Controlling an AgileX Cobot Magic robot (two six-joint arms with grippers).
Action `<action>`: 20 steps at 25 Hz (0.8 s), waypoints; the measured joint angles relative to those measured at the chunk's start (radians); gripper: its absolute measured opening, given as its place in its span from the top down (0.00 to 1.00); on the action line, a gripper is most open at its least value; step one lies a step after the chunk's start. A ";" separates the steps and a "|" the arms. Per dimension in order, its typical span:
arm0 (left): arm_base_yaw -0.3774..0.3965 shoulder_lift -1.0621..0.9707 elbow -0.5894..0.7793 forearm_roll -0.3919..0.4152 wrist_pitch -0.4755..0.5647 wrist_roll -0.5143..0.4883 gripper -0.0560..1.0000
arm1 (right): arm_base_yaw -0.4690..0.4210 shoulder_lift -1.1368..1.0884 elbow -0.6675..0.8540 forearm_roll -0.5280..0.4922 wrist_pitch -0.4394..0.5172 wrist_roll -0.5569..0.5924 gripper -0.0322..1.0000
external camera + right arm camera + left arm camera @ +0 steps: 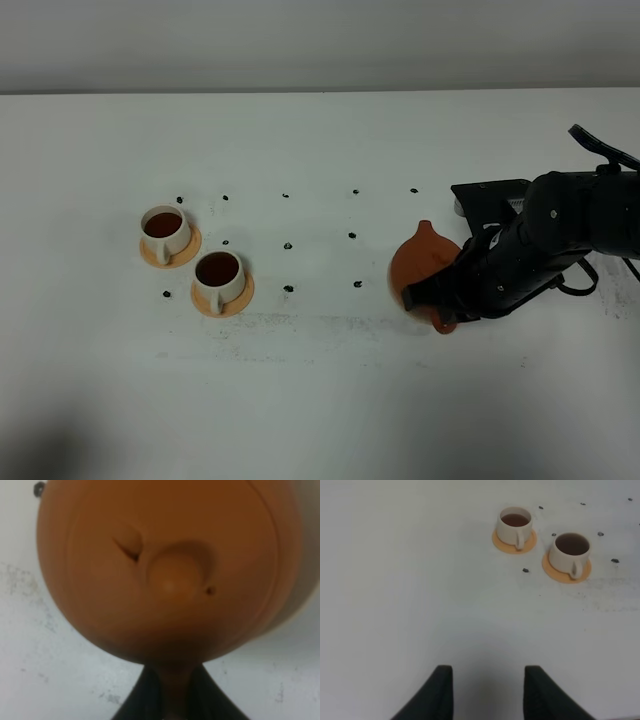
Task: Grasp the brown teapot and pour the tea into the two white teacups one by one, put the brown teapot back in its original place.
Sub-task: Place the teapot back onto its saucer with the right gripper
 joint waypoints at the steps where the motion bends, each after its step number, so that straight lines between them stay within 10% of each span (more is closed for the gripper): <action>1: 0.000 0.000 0.000 0.000 0.000 0.000 0.60 | 0.000 0.000 0.000 0.000 0.000 -0.002 0.85; 20: 0.000 0.000 0.000 0.000 0.000 0.000 0.60 | 0.000 0.005 0.000 -0.008 -0.009 -0.034 0.59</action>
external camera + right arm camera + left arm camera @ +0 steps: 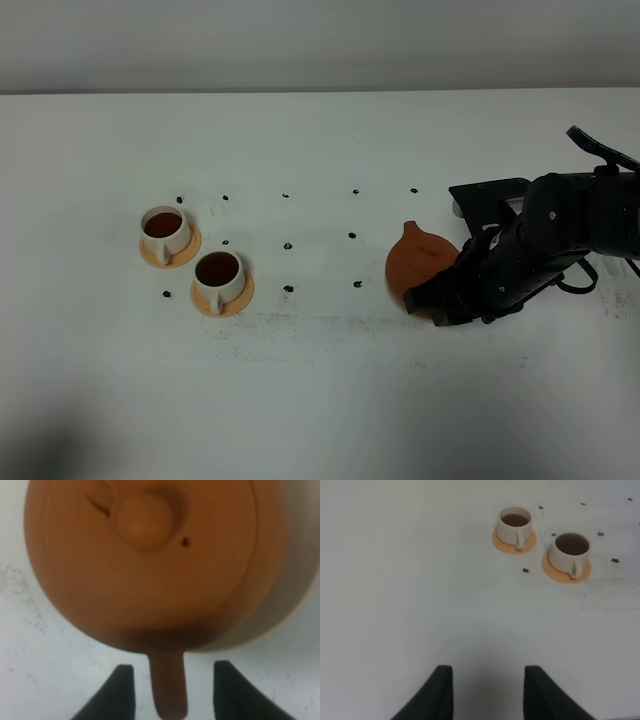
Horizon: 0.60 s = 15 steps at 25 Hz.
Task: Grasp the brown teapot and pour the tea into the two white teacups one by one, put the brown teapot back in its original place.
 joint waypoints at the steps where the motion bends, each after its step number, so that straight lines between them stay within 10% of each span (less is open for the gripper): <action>1: 0.000 0.000 0.000 0.000 0.000 0.000 0.60 | -0.001 -0.001 0.000 -0.001 0.001 0.000 0.58; 15: 0.000 0.000 0.000 0.000 0.000 -0.001 0.60 | -0.001 -0.196 0.000 -0.076 0.092 0.001 0.59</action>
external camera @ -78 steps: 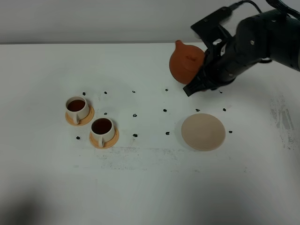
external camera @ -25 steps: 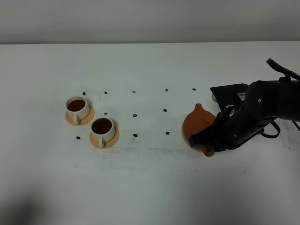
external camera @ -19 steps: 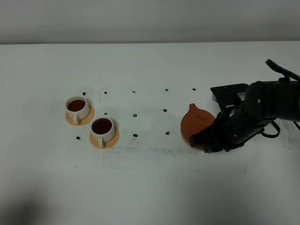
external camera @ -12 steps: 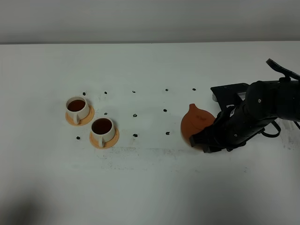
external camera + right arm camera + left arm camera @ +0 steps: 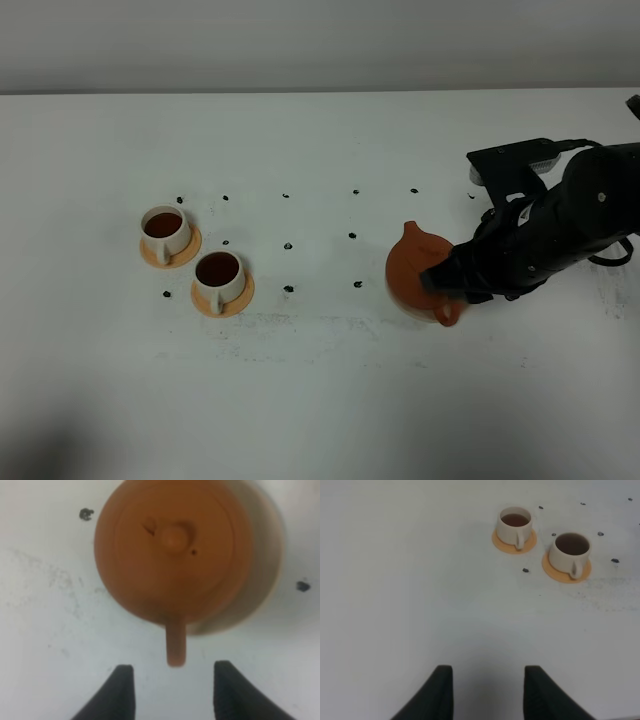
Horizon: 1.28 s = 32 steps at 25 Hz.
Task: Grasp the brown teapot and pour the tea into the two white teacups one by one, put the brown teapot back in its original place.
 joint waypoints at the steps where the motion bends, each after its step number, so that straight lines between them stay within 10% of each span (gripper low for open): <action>1: 0.000 0.000 0.000 0.000 0.000 0.000 0.60 | 0.000 -0.016 0.000 -0.005 0.013 0.000 0.60; 32: 0.000 0.000 0.000 0.000 0.000 0.001 0.60 | 0.000 -0.564 0.000 -0.050 0.491 0.000 0.75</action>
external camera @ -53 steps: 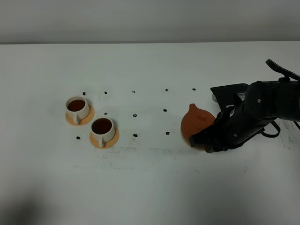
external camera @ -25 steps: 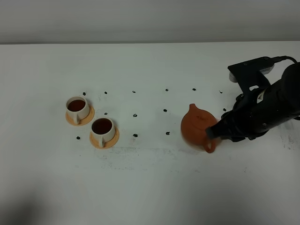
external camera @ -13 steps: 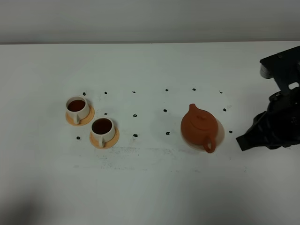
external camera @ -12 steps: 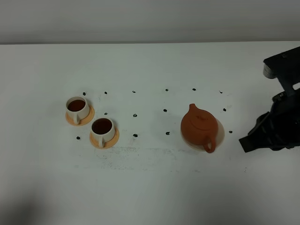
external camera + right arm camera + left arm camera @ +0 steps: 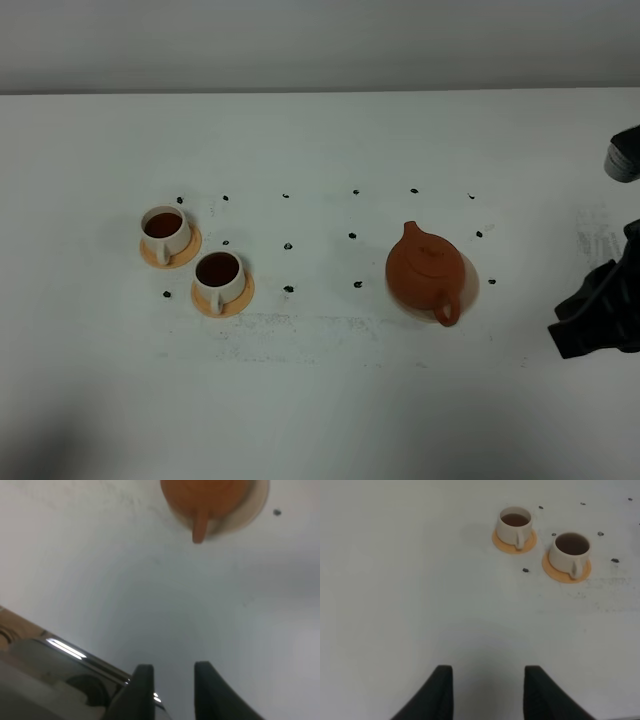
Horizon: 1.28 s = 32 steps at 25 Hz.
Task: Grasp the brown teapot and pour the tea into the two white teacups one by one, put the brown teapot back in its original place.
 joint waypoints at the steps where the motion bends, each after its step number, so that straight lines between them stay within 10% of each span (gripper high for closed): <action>1: 0.000 0.000 0.000 0.000 0.000 0.000 0.60 | 0.000 -0.016 0.000 -0.014 0.009 0.000 0.75; 20: 0.000 0.000 0.000 0.000 0.000 0.000 0.60 | -0.412 -0.639 0.298 -0.031 0.091 0.000 0.75; 32: 0.000 0.000 0.000 0.000 0.000 0.000 0.60 | -0.448 -0.737 0.445 -0.033 -0.024 0.001 0.75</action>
